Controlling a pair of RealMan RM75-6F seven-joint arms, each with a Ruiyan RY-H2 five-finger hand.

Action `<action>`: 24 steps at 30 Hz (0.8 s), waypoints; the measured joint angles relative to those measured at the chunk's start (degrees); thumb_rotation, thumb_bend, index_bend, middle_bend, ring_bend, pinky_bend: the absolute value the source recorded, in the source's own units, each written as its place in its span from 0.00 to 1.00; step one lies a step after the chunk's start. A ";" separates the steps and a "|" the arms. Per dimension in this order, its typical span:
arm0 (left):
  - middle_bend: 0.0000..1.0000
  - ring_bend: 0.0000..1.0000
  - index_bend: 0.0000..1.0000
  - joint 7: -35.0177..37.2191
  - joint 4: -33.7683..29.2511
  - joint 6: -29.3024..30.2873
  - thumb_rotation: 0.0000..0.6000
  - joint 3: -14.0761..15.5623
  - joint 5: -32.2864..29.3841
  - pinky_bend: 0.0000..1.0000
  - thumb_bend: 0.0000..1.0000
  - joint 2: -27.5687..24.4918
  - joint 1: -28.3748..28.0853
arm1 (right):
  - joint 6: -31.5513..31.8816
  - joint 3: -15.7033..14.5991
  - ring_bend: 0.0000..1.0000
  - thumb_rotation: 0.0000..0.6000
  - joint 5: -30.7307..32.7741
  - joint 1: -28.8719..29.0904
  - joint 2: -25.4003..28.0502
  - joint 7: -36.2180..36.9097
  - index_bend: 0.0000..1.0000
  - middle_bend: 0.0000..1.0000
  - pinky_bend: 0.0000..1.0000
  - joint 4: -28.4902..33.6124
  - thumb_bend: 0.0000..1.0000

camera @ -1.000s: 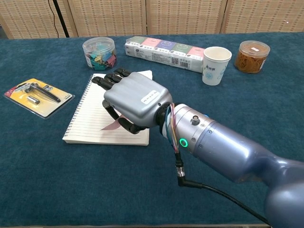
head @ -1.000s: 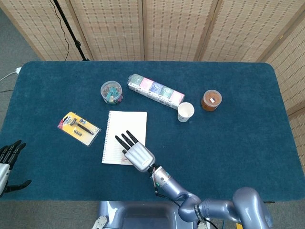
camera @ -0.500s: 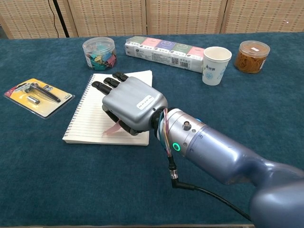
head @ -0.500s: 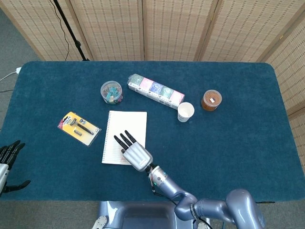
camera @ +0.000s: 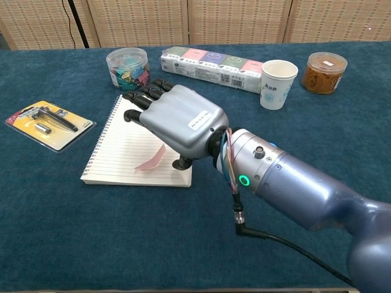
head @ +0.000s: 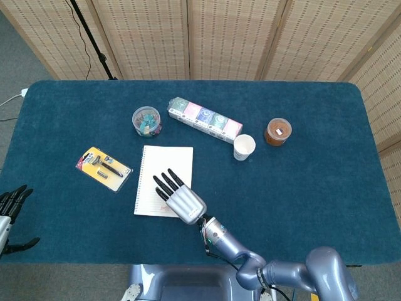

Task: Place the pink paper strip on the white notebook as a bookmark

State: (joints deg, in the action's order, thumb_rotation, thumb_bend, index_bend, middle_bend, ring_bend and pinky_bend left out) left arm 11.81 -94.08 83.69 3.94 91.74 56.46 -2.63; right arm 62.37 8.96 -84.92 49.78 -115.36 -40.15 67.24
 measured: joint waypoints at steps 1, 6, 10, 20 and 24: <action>0.00 0.00 0.00 -0.08 -0.01 -0.03 1.00 0.03 0.05 0.00 0.02 0.02 -0.02 | 0.41 -0.02 0.00 1.00 -0.32 -0.12 0.55 -0.15 0.14 0.00 0.00 0.57 0.23; 0.00 0.00 0.00 -0.55 -0.13 -0.11 1.00 0.36 0.82 0.00 0.02 0.14 -0.09 | 2.52 0.18 0.00 1.00 -1.75 -0.97 5.17 -1.15 0.13 0.00 0.00 6.04 0.23; 0.00 0.00 0.00 -0.56 0.06 0.17 1.00 0.49 1.43 0.00 0.02 0.24 -0.12 | 3.94 0.74 0.00 1.00 -2.28 -1.93 9.77 -2.12 0.12 0.00 0.00 11.29 0.23; 0.00 0.00 0.00 2.10 0.07 -3.16 1.00 0.40 1.20 0.00 0.00 -0.75 -2.13 | 9.32 0.06 0.00 1.00 -3.96 -7.07 21.78 0.06 0.10 0.00 0.00 20.93 0.15; 0.07 0.03 0.00 2.45 -0.39 -7.61 1.00 -0.25 0.07 0.00 0.00 -1.82 -4.80 | 11.61 -1.22 0.00 1.00 -4.88 -9.89 28.12 2.80 0.08 0.00 0.00 23.28 0.10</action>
State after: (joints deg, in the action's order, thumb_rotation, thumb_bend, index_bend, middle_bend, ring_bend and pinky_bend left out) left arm 14.26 -94.46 76.07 3.69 91.81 54.64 -7.43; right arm 73.98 7.75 -89.80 39.89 -87.24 -37.35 90.52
